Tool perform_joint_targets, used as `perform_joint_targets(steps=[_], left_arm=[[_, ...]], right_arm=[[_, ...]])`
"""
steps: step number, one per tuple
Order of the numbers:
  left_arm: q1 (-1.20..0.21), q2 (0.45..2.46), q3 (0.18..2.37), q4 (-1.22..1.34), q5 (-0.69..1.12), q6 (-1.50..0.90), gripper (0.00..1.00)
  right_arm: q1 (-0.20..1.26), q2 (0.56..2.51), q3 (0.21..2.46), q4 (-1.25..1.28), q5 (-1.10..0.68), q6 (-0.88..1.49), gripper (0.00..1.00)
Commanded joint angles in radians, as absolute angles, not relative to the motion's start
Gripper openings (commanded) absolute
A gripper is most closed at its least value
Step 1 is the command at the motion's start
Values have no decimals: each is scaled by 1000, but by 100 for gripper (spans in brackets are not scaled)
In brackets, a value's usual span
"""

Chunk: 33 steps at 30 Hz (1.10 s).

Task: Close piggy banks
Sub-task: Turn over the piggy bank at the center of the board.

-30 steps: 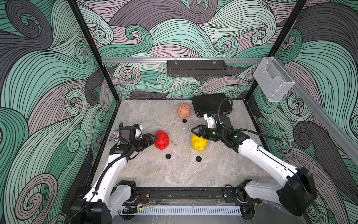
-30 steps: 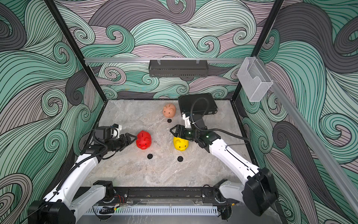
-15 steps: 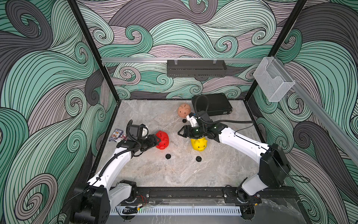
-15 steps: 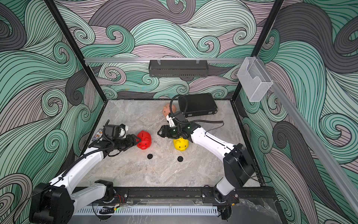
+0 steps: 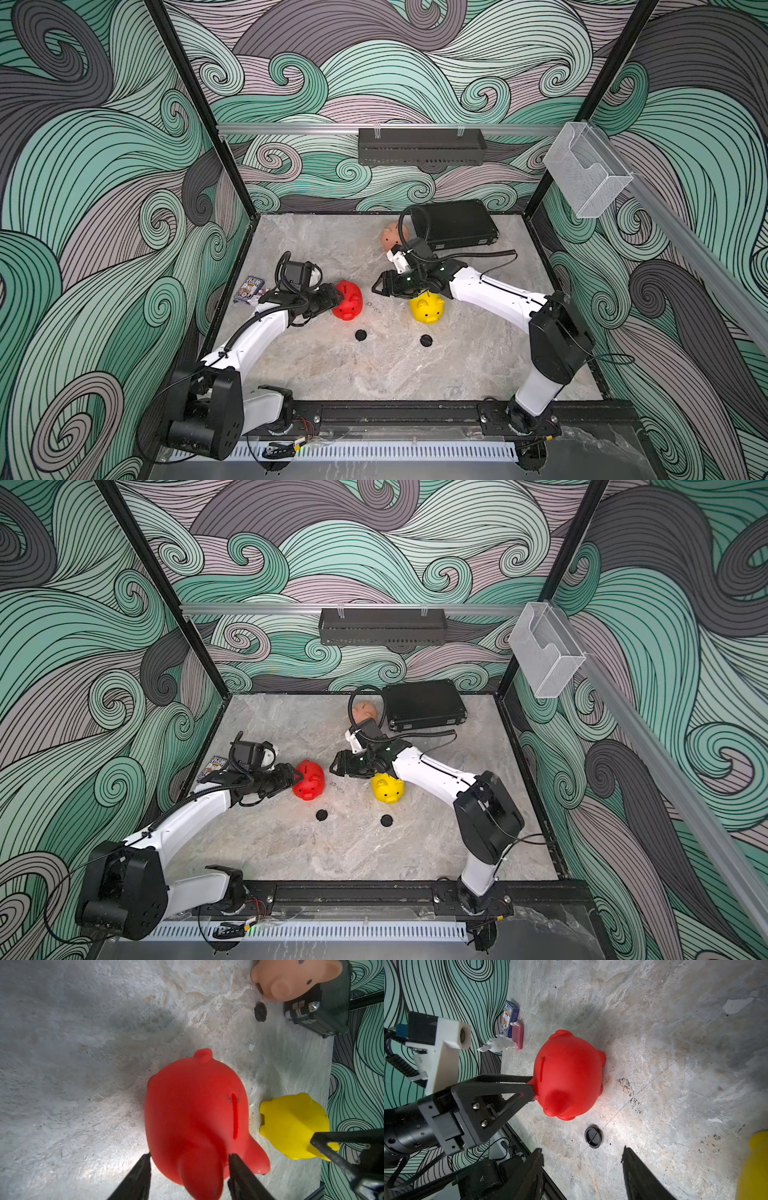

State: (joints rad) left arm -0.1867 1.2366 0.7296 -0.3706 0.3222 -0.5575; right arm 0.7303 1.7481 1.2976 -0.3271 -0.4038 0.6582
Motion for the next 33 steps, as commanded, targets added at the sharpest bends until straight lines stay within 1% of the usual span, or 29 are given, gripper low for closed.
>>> perform_joint_targets(steps=[1,4,17,25,33], left_arm=[[-193,1252,766,-355,318,-544,57],[-194,1244,752,-350,319,-544,55],[-211,1259,732,-322,353,-568,54],[-214,1275,719,-316,345,-581,46],[-215,1296,711,-295,322,-599,44]], right_arm=[[734,1772,1332,-343,-418,650,61],[735,1791,1346,-344,-422,650,61],[736,1853,1378,-329,-452,673,60],[735,1886,1408,-327,-465,684,59],[735,1928,1437,-325,-472,698,58]])
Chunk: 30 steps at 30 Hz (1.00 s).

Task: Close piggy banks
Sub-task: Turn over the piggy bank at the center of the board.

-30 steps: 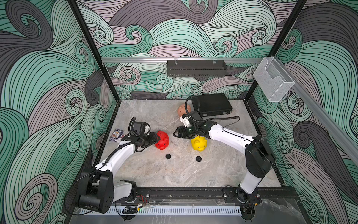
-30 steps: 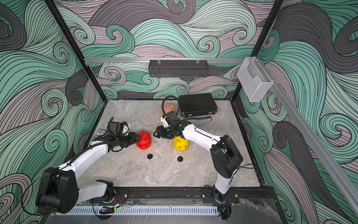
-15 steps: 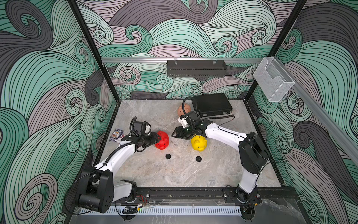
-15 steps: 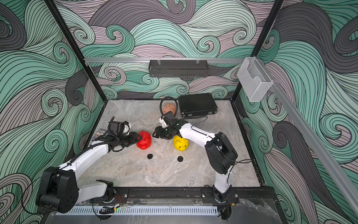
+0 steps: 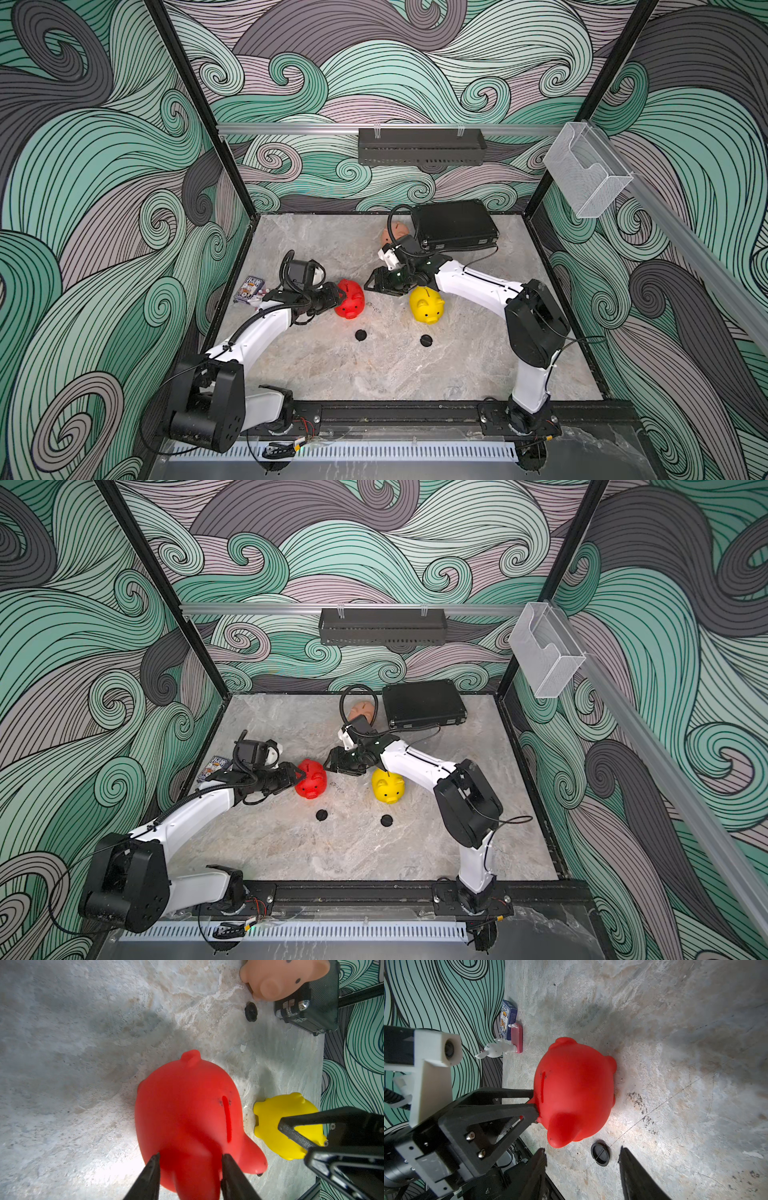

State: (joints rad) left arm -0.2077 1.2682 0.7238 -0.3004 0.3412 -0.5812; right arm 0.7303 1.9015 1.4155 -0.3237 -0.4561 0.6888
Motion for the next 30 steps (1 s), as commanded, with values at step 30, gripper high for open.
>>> perform_joint_targets(steps=[30], left_arm=[[-213,1316,831,-342,280,-611,56]], right_arm=[[695,2146,1713,-397,-503,715,53]])
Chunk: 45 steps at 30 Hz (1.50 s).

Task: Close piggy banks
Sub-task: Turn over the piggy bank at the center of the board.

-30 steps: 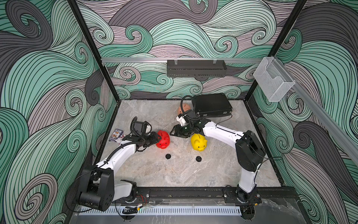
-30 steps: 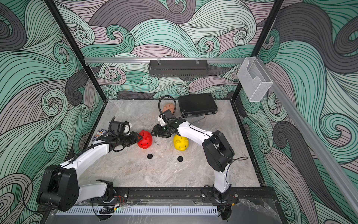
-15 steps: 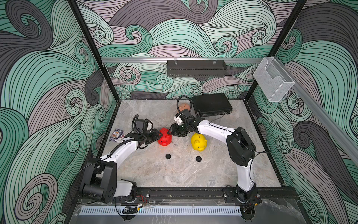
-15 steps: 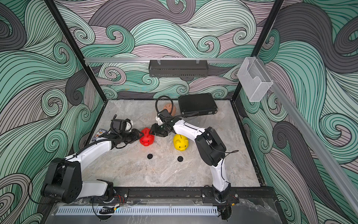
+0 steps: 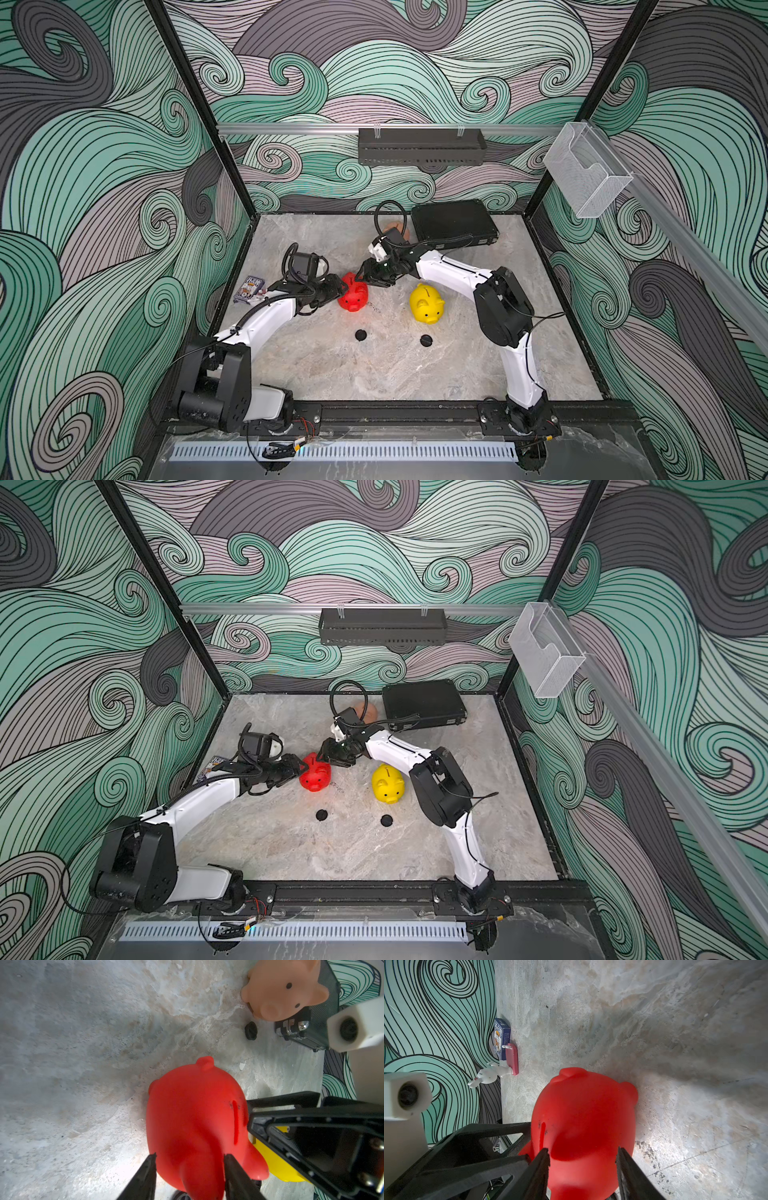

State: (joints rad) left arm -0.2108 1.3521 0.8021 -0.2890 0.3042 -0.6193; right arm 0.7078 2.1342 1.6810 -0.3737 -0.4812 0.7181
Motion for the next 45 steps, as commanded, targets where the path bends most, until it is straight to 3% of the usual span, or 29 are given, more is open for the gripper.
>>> perform_joint_targets(steps=[1,12,39,45], left_arm=[[-213,1308,823,-340,285,-606,56],[-216,1356,801,-317,343,-553,54],[-203,1361,760,-308,275,-602,27],[-180,1361,759,-316,282,-607,26]], right_arm=[[695,2147,1716,-396,-506,712,53],[680,2133,1701,-397,-528,704,56],[686,2076,1616,-364,-545,716,58],[684,2055,1614,-364,-546,713,58]])
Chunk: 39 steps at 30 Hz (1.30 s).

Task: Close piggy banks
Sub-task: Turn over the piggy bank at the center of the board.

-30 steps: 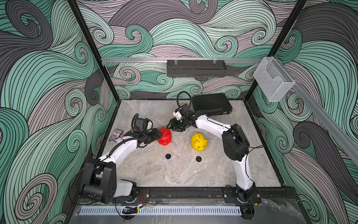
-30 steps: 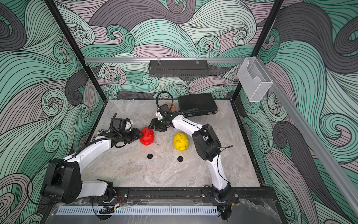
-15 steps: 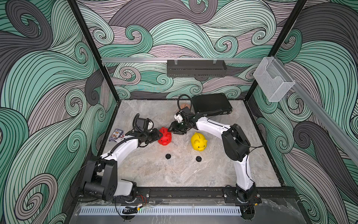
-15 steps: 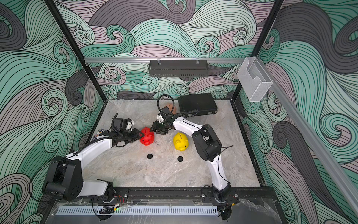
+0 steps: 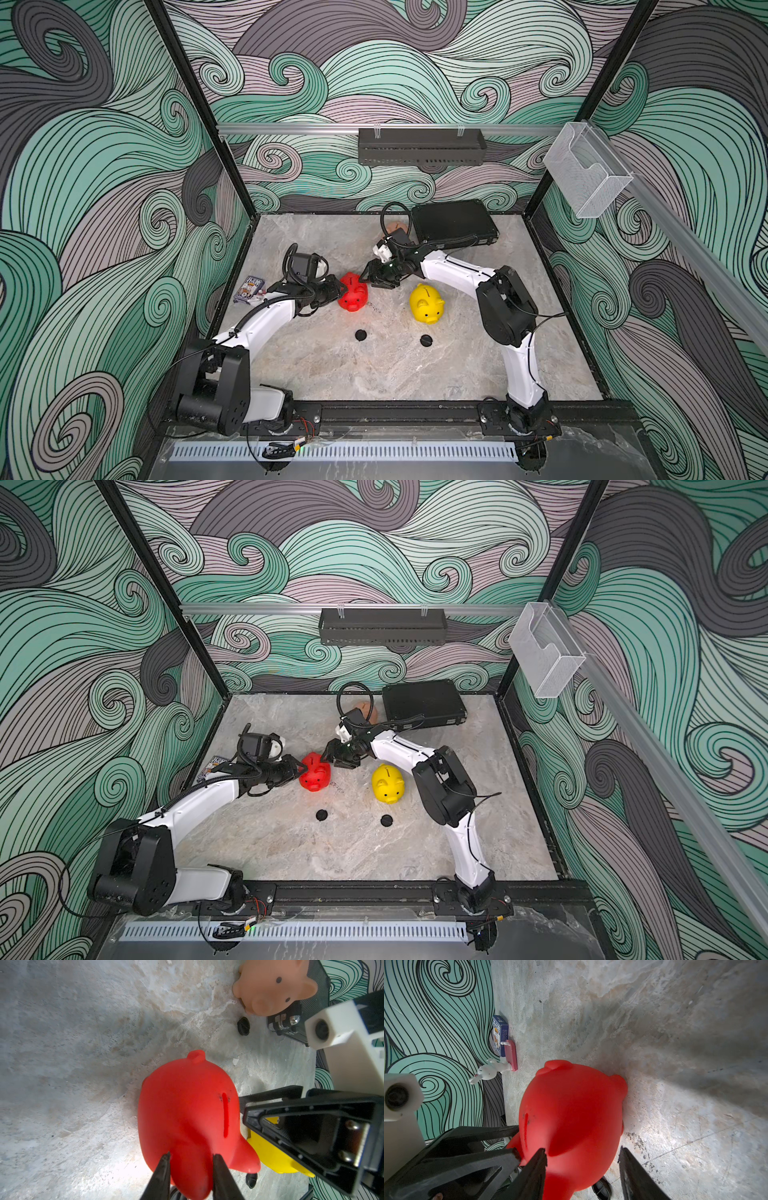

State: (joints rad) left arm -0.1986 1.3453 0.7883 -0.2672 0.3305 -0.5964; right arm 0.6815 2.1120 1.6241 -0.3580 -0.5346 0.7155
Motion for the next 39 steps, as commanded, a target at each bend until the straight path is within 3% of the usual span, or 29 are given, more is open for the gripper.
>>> perform_joint_targets(steps=[1,31,39], left_arm=[[-176,1359,758,-316,281,-608,26],[-87,1416,759,-266,310,-660,28],[-78,1528,799,-243,301,-691,28]], right_arm=[[683,2053,1613,-364,-547,713,58],[689,2043,1585,-314,-569,735,61],[689,2033,1582,-319,-561,728,61]])
